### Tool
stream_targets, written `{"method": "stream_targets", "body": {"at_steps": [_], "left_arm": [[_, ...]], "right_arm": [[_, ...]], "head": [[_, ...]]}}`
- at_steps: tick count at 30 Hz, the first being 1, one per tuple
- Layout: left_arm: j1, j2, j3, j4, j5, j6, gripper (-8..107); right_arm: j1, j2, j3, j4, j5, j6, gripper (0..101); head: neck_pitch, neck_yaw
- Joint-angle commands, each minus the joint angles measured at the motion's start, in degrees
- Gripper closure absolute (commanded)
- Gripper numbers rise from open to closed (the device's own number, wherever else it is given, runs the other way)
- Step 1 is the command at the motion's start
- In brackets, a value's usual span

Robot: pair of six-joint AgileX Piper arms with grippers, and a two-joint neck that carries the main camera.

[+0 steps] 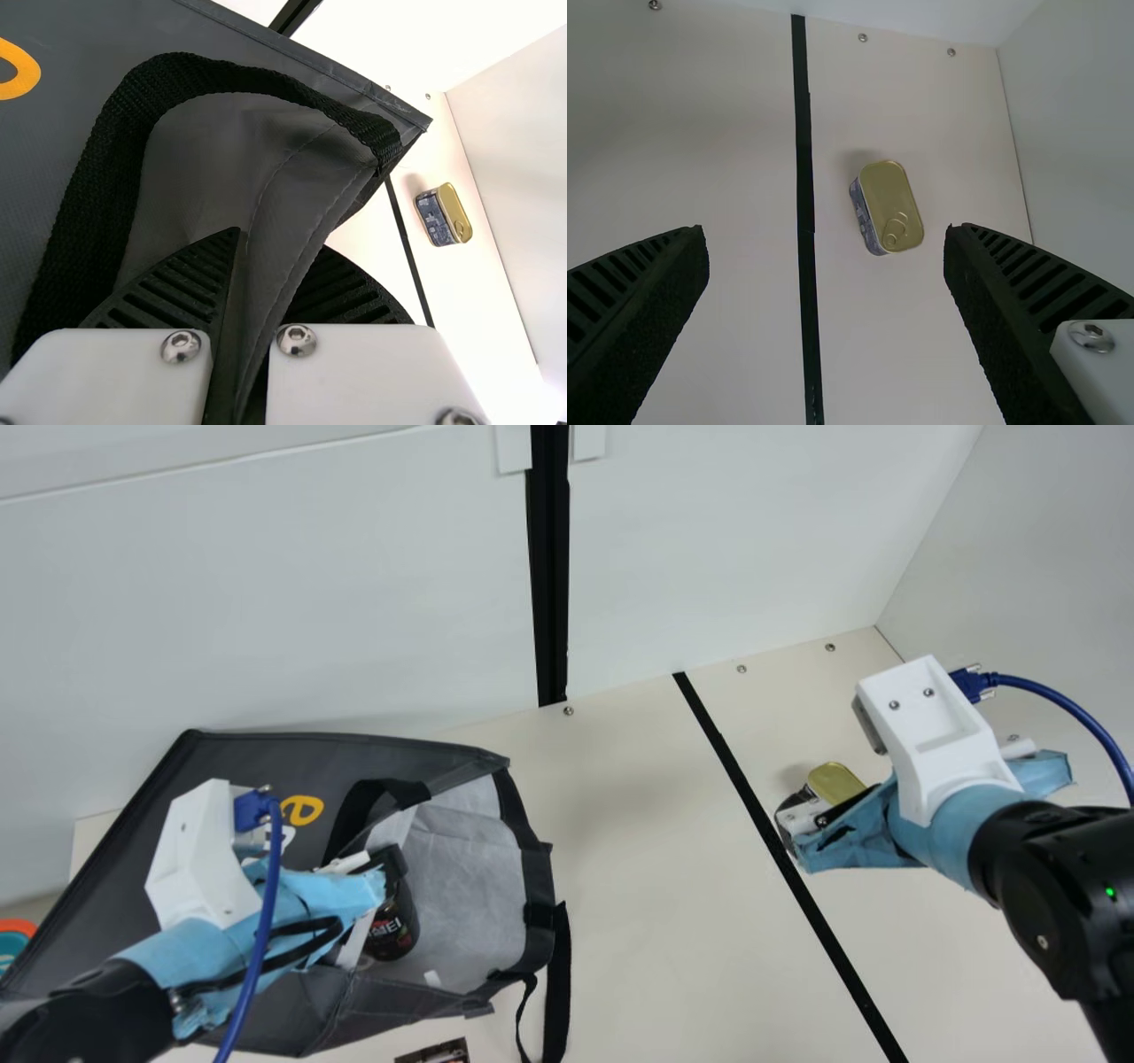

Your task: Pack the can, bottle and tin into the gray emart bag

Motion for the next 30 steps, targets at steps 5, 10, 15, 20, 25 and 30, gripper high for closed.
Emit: {"method": "stream_targets", "body": {"at_steps": [5, 10, 15, 20, 25, 30], "left_arm": [[0.00, 0.00, 0.00, 0.00, 0.00, 0.00, 89], [0.00, 0.00, 0.00, 0.00, 0.00, 0.00, 89], [0.00, 0.00, 0.00, 0.00, 0.00, 0.00, 89], [0.00, 0.00, 0.00, 0.00, 0.00, 0.00, 89], [0.00, 0.00, 0.00, 0.00, 0.00, 0.00, 89], [0.00, 0.00, 0.00, 0.00, 0.00, 0.00, 89]], "right_arm": [[-3.71, 2.04, 0.17, 3.48, -2.26, -4.47, 10], [-6.56, 3.98, 0.24, 6.14, -3.79, -8.19, 10], [-9.26, 5.97, 0.32, 8.64, -5.04, -12.00, 10], [-11.98, 7.87, 0.48, 10.92, -6.07, -15.70, 10], [-14.49, 9.93, 0.54, 12.78, -7.15, -18.96, 10], [-16.42, 11.95, 0.56, 14.18, -8.14, -21.30, 10]], "head": [[-1.30, -0.14], [-1.30, -0.14], [-1.30, -0.14], [-1.30, -0.14], [-1.30, -0.14], [-1.30, -0.14]]}}
